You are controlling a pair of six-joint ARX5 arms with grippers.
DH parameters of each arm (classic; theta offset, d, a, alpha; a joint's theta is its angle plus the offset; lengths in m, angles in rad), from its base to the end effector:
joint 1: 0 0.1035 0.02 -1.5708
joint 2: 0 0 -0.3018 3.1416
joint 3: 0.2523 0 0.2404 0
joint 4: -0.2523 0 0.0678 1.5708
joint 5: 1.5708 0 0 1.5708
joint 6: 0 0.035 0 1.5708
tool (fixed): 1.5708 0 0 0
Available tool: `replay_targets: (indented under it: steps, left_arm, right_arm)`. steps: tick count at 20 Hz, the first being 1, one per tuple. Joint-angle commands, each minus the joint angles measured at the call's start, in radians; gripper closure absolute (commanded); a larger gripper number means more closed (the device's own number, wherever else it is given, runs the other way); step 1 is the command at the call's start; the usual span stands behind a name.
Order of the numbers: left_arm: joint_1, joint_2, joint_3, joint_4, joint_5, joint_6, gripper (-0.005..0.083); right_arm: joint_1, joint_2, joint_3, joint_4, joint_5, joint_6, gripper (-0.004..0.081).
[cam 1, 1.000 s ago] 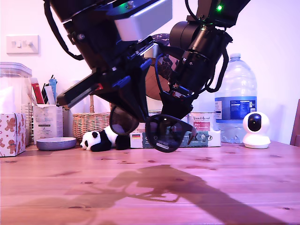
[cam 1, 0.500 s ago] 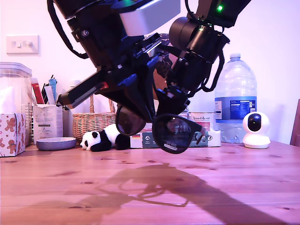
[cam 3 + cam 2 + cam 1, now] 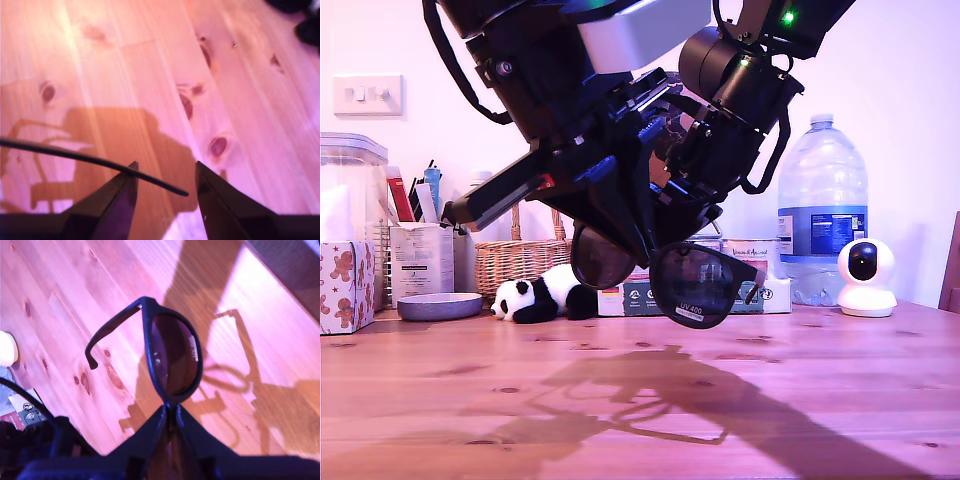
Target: Pick up the sunglasses and open them, then place them back on the table
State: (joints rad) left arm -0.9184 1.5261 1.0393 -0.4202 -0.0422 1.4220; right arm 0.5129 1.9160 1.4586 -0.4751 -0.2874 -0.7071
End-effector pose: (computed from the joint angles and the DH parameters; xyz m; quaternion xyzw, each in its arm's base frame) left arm 0.1855 -0.2404 0.2682 0.6846 0.0455 -0.5425 0.4847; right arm 0.3592 0.2137 0.2571 -0.3323 0.2986 0.4811 0.7543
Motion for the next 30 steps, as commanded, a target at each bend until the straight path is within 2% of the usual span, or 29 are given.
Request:
replay_targets:
  steps: [1,4,8,11,15,25,30]
  left_arm:
    - [-0.008,-0.008,-0.018,-0.001,0.016,-0.005,0.0793]
    - [-0.008,-0.008,-0.018,-0.001,0.016,-0.008,0.0793]
    - [-0.006,-0.008,-0.018,-0.002,0.015,-0.008,0.0793]
    - [-0.006,-0.008,-0.018,-0.002,0.015,-0.008,0.0793]
    - [-0.006,-0.008,-0.018,-0.002,0.015,-0.009,0.0793]
    - [-0.006,-0.008,-0.018,-0.002,0.015,-0.019,0.0793]
    - [-0.002,-0.008,-0.018,-0.002,0.015,-0.02,0.0793]
  right_arm:
    - [0.011,0.0,0.002,0.027,0.001,0.013,0.0455]
    - [0.011,0.0,0.002,0.051,0.002,0.069,0.0455]
    - [0.008,0.0,0.002,0.018,0.006,0.07,0.0455]
    - [0.004,0.0,0.002,-0.04,-0.077,0.02,0.0455]
    - [0.003,-0.001,0.002,-0.05,-0.122,0.017,0.0452]
    - [-0.021,-0.023,0.014,-0.054,-0.071,-0.001,0.0396]
    - [-0.037,-0.027,0.057,-0.129,-0.068,-0.025,0.0358]
